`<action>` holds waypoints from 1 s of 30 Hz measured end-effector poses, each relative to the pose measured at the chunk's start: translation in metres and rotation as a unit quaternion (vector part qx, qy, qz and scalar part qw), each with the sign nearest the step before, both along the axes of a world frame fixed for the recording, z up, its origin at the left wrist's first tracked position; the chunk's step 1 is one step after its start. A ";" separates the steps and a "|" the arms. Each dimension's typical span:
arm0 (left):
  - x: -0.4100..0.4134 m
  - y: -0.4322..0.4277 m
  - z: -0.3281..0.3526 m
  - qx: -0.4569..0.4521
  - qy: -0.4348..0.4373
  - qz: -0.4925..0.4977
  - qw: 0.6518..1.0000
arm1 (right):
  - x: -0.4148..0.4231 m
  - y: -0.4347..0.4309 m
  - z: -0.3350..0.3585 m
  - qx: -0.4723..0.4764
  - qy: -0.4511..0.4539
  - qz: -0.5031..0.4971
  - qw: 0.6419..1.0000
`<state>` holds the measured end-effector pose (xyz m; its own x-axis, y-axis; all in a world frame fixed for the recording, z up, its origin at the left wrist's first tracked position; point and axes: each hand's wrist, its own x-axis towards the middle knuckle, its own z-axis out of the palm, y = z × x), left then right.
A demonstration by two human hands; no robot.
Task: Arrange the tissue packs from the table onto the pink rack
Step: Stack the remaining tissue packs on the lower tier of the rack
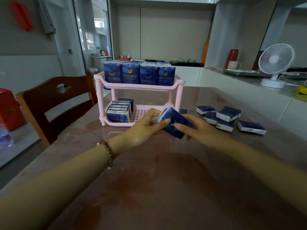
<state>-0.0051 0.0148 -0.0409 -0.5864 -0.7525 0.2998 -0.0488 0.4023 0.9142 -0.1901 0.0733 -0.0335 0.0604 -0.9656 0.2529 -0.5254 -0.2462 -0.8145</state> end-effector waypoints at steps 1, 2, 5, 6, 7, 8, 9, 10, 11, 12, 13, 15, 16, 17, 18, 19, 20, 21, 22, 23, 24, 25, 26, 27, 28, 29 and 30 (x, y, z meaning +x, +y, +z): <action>0.009 -0.006 0.000 -0.034 -0.014 0.020 0.999 | 0.007 -0.009 0.000 -0.005 0.001 0.007 1.000; 0.019 -0.013 -0.002 -0.079 -0.042 0.048 0.995 | 0.014 -0.021 -0.001 -0.010 0.000 0.006 1.000; 0.052 -0.039 -0.006 -0.244 -0.168 0.174 0.939 | 0.029 -0.054 -0.008 -0.026 0.005 -0.015 1.000; 0.062 -0.047 -0.008 -0.294 -0.215 0.217 0.906 | 0.034 -0.064 -0.010 -0.031 0.012 -0.021 0.999; 0.070 -0.055 -0.010 -0.330 -0.258 0.246 0.874 | 0.038 -0.073 -0.012 -0.035 0.016 -0.023 0.999; 0.078 -0.062 -0.014 -0.348 -0.296 0.259 0.851 | 0.041 -0.082 -0.014 -0.039 0.019 -0.021 0.999; 0.082 -0.069 -0.019 -0.353 -0.330 0.263 0.835 | 0.044 -0.090 -0.014 -0.045 0.027 -0.019 0.998; 0.085 -0.075 -0.024 -0.354 -0.356 0.265 0.823 | 0.046 -0.099 -0.015 -0.047 0.041 -0.020 0.998; 0.086 -0.081 -0.030 -0.354 -0.376 0.266 0.814 | 0.048 -0.108 -0.014 -0.048 0.057 -0.021 0.997; 0.086 -0.086 -0.036 -0.357 -0.387 0.270 0.806 | 0.049 -0.119 -0.014 -0.046 0.075 -0.024 0.996; 0.086 -0.089 -0.039 -0.359 -0.389 0.277 0.802 | 0.051 -0.130 -0.014 -0.045 0.093 -0.028 0.994; 0.084 -0.092 -0.042 -0.365 -0.383 0.288 0.798 | 0.054 -0.153 -0.014 -0.040 0.119 -0.041 0.991; 0.084 -0.092 -0.044 -0.369 -0.375 0.294 0.798 | 0.055 -0.163 -0.013 -0.036 0.128 -0.046 0.990; 0.083 -0.092 -0.044 -0.375 -0.364 0.298 0.799 | 0.056 -0.173 -0.012 -0.032 0.139 -0.052 0.988; 0.083 -0.092 -0.044 -0.378 -0.355 0.300 0.800 | 0.057 -0.183 -0.011 -0.025 0.150 -0.061 0.987; 0.082 -0.092 -0.045 -0.380 -0.349 0.301 0.802 | 0.059 -0.192 -0.010 -0.017 0.162 -0.071 0.984; 0.082 -0.092 -0.046 -0.381 -0.345 0.300 0.804 | 0.059 -0.200 -0.009 -0.007 0.173 -0.082 0.981; 0.082 -0.093 -0.047 -0.380 -0.344 0.300 0.804 | 0.059 -0.208 -0.008 0.000 0.187 -0.089 0.978; 0.082 -0.093 -0.047 -0.380 -0.342 0.301 0.805 | 0.059 -0.215 -0.008 0.010 0.203 -0.091 0.975; 0.081 -0.092 -0.047 -0.382 -0.339 0.304 0.804 | 0.059 -0.221 -0.007 0.023 0.217 -0.088 0.972; 0.081 -0.092 -0.047 -0.383 -0.336 0.307 0.804 | 0.058 -0.225 -0.006 0.037 0.226 -0.081 0.970; 0.081 -0.092 -0.048 -0.383 -0.333 0.309 0.804 | 0.056 -0.228 -0.006 0.049 0.231 -0.072 0.969; 0.081 -0.092 -0.048 -0.382 -0.333 0.309 0.805 | 0.054 -0.230 -0.005 0.057 0.233 -0.058 0.969; 0.081 -0.093 -0.048 -0.381 -0.334 0.309 0.805 | 0.053 -0.232 -0.004 0.061 0.235 -0.044 0.969; 0.081 -0.093 -0.049 -0.381 -0.335 0.310 0.804 | 0.051 -0.234 -0.003 0.067 0.238 -0.031 0.968; 0.080 -0.093 -0.049 -0.382 -0.336 0.310 0.803 | 0.051 -0.234 -0.003 0.076 0.243 -0.019 0.967; 0.080 -0.093 -0.048 -0.382 -0.339 0.311 0.801 | 0.052 -0.235 -0.003 0.091 0.250 -0.011 0.964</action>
